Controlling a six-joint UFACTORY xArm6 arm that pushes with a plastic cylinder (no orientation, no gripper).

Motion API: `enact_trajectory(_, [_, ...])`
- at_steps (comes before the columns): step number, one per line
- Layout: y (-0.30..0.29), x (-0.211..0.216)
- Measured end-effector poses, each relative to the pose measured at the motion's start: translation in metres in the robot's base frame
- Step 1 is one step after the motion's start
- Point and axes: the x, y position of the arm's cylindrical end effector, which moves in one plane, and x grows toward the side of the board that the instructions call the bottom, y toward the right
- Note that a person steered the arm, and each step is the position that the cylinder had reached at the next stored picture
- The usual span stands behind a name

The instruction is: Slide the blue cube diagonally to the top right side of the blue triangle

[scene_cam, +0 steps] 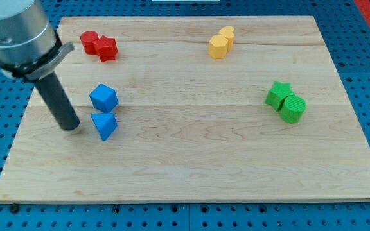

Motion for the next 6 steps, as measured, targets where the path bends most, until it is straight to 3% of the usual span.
enact_trajectory(1, [0.043,-0.016])
enact_trajectory(4, [0.055,-0.035])
enact_trajectory(5, [0.111,-0.034])
enact_trajectory(6, [0.131,-0.070])
